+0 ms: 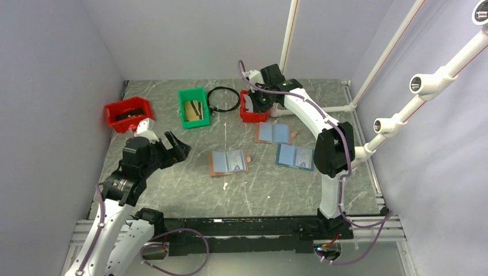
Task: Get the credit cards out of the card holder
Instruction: Place the credit card in the storage box.
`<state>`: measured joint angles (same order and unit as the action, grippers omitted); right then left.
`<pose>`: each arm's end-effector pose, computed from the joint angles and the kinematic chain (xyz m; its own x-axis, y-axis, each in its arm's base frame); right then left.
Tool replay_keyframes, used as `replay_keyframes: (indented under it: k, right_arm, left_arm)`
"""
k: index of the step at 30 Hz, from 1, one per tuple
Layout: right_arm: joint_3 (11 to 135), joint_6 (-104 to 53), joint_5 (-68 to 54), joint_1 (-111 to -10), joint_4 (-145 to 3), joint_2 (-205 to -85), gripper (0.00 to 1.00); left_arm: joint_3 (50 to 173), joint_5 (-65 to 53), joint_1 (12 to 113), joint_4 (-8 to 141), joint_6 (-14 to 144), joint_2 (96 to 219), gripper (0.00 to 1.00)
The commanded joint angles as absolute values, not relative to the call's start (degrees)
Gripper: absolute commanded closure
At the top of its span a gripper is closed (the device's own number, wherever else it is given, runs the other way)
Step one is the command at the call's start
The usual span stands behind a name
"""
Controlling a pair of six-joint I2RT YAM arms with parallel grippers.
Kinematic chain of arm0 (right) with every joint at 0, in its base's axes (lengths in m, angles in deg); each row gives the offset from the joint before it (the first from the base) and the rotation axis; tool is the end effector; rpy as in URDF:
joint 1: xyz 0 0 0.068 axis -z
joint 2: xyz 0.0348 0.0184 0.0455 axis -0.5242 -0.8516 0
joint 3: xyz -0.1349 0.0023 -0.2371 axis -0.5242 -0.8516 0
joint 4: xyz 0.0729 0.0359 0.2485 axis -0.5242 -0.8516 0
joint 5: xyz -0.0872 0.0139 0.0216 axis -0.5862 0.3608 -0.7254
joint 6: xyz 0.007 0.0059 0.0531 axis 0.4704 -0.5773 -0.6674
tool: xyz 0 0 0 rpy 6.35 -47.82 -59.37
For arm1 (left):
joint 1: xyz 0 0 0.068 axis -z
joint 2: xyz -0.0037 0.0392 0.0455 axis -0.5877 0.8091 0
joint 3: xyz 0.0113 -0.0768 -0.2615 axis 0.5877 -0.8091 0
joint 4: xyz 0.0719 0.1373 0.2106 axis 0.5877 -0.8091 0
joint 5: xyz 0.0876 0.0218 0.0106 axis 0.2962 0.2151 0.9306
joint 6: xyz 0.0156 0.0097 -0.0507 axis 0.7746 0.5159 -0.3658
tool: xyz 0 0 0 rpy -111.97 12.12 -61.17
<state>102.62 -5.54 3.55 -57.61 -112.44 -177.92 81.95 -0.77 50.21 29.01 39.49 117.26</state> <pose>0.3963 0.2054 0.2917 -0.5469 -0.5100 -0.6639 -0.7341 0.6734 0.0874 0.1315 -0.0351 0.3058 -0.5350 -0.4791 -0.6959 -0.0373 0.8363 -0.5470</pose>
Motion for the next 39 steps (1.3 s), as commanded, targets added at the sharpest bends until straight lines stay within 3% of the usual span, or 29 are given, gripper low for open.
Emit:
replay_keyframes:
  k: [1, 8, 23, 30, 39]
  right_arm:
    - [105.5, -6.9, -5.6, -57.7, -107.5, -179.7, 1.00]
    - [104.4, -8.9, -11.6, -57.7, -103.2, -181.1, 1.00]
    - [104.9, -11.7, -12.5, -57.7, -101.6, -184.3, 1.00]
    - [104.2, -12.9, -15.4, -57.7, -101.6, -183.9, 0.73]
    - [102.8, -13.0, -8.9, -57.8, -103.4, -178.4, 0.69]
  left_arm:
    - [83.5, 0.1, 50.1, 29.1, 39.9, 117.0, 0.00]
    - [82.9, -0.4, 50.1, 29.4, 39.2, 116.9, 0.00]
    - [81.9, -1.4, 50.1, 30.9, 38.0, 117.5, 0.01]
    - [81.1, -6.2, 50.1, 34.7, 37.3, 118.6, 0.00]
    - [77.5, -16.5, 50.1, 43.0, 32.0, 122.6, 0.04]
